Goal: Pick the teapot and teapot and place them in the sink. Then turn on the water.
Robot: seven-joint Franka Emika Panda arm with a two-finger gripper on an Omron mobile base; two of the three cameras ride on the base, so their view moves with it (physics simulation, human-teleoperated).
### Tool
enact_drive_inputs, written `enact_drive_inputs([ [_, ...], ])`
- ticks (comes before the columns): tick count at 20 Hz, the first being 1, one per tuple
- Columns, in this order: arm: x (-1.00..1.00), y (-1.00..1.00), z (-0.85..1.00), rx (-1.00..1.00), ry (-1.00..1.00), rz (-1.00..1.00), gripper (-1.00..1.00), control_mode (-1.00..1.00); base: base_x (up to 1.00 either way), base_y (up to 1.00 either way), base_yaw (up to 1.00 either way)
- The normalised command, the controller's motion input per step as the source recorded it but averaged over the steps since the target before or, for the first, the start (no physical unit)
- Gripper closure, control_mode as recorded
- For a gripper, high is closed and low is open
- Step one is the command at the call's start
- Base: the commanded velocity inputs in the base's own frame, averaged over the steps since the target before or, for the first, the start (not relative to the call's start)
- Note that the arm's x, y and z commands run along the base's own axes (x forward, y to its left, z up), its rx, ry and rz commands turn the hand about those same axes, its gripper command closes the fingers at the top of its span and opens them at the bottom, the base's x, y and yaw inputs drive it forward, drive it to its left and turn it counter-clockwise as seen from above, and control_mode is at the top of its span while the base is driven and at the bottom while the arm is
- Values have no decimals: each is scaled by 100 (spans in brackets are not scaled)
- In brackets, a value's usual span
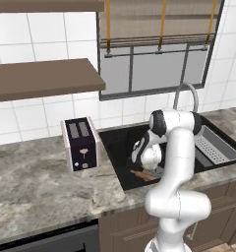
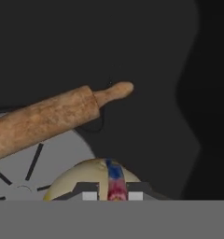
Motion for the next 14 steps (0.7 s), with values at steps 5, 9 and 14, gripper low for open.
enact_drive_inputs([
  [5, 19, 0, -21, 0, 3, -1, 100, -100, 0, 0, 0],
  [9, -8, 0, 3, 0, 0, 0, -100, -100, 0, 0, 0],
  [14, -46, 0, 65, 0, -1, -3, -100, -100, 0, 0, 0],
])
